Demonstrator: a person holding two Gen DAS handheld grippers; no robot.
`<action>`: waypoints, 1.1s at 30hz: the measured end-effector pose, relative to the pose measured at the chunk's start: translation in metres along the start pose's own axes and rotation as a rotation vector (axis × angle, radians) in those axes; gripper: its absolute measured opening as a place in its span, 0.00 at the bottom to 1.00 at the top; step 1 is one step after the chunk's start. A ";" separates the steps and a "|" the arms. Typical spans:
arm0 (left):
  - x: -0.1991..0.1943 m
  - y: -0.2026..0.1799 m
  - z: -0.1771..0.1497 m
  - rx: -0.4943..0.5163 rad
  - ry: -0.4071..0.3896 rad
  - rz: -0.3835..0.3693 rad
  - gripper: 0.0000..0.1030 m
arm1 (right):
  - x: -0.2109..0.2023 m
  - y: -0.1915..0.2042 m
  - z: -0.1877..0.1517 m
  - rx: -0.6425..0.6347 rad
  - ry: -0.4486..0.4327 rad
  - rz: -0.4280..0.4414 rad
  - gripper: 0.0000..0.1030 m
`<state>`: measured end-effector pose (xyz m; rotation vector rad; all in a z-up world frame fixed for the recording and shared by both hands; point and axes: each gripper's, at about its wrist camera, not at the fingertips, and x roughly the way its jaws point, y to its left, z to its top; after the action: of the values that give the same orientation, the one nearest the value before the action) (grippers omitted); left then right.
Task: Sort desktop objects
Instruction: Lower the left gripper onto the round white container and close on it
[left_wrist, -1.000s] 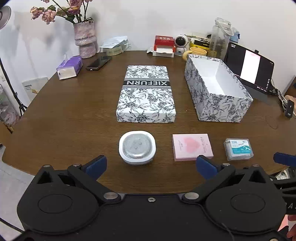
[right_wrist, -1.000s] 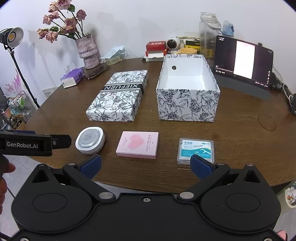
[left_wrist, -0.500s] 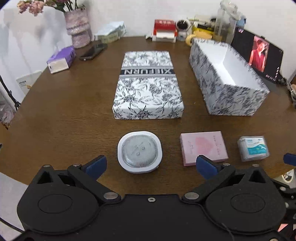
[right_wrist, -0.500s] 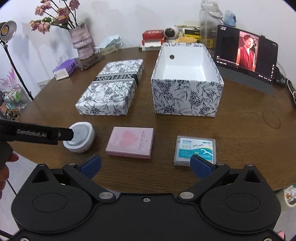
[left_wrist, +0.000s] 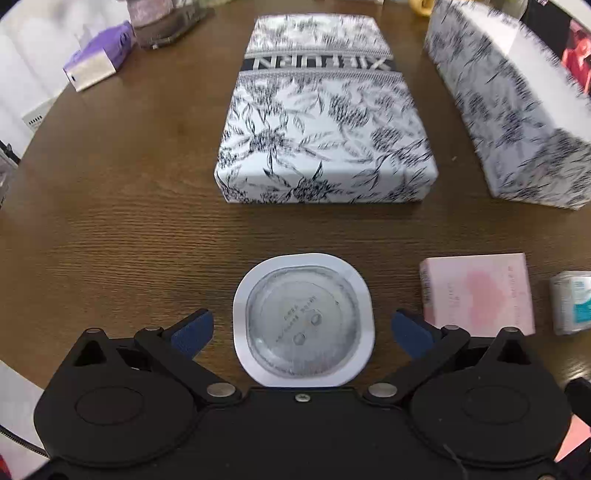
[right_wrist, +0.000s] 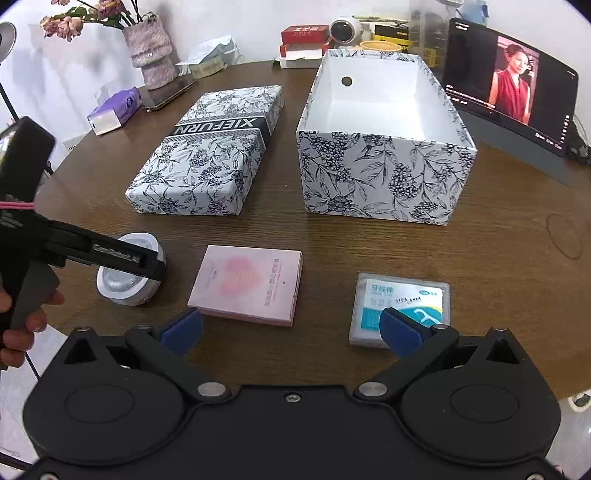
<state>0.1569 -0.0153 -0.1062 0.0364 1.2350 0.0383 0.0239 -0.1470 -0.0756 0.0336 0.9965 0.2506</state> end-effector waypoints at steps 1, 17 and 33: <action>0.003 0.000 0.001 -0.001 0.011 0.001 1.00 | 0.002 0.000 0.001 0.001 0.004 0.000 1.00; 0.024 0.013 0.002 -0.073 0.136 -0.026 0.99 | 0.013 0.000 0.010 0.006 0.023 -0.010 1.00; 0.011 0.020 0.004 -0.049 0.179 -0.035 0.78 | -0.006 0.001 0.015 0.026 -0.035 -0.043 1.00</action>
<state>0.1638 0.0055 -0.1144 -0.0318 1.4132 0.0416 0.0328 -0.1464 -0.0626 0.0398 0.9648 0.1973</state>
